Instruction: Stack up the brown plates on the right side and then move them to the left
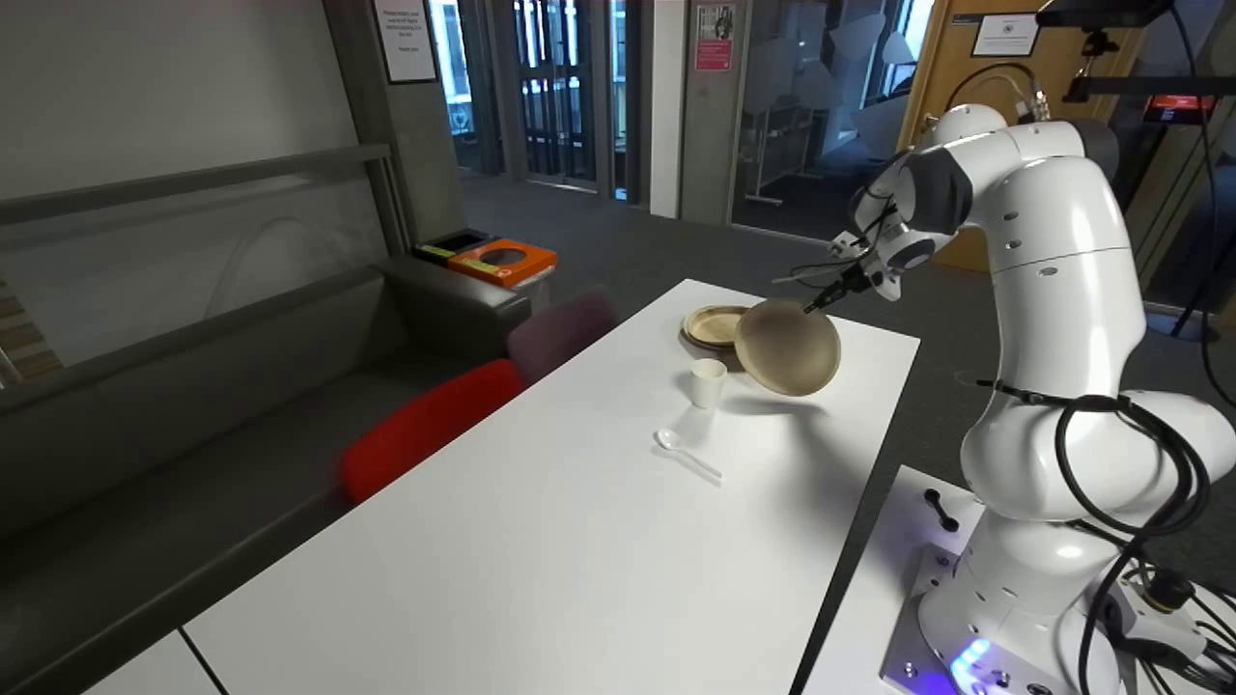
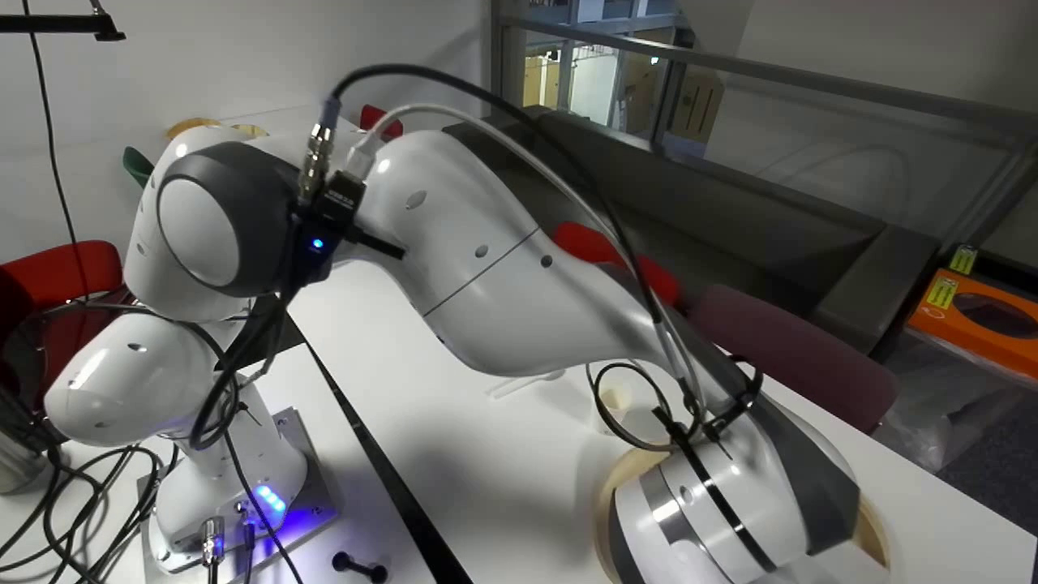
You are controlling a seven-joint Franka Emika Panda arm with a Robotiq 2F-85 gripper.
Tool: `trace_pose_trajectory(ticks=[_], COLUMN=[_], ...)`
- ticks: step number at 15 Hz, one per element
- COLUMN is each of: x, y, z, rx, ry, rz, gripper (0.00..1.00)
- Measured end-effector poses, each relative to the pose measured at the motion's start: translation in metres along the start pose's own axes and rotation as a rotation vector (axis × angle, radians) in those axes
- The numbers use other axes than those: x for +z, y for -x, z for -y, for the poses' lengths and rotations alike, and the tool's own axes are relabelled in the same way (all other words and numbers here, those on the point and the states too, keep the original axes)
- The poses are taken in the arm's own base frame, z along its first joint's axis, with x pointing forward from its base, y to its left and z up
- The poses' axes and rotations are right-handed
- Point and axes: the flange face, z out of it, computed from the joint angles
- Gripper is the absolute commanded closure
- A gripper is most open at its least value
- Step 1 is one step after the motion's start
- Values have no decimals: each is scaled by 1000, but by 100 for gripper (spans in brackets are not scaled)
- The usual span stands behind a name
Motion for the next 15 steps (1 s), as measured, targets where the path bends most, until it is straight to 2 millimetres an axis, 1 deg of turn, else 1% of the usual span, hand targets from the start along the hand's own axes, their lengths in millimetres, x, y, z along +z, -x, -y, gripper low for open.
trace_pose_trajectory(ticks=[2, 4, 6, 7, 8, 10, 13, 14, 15], x=[-46, -91, -125, -136, -141, -140, -134, -135, -135], y=[6, 15, 27, 34, 44, 58, 62, 61, 61], z=[16, 25, 29, 29, 27, 22, 19, 19, 19], rx=[69, 126, 170, 185, 179, 161, 159, 160, 161], ry=[-66, -129, -181, -205, -215, -211, -202, -203, -203], rz=[38, 98, 173, 218, 267, 312, 318, 318, 318], gripper=[98, 98, 98, 93, 93, 93, 93, 98, 98])
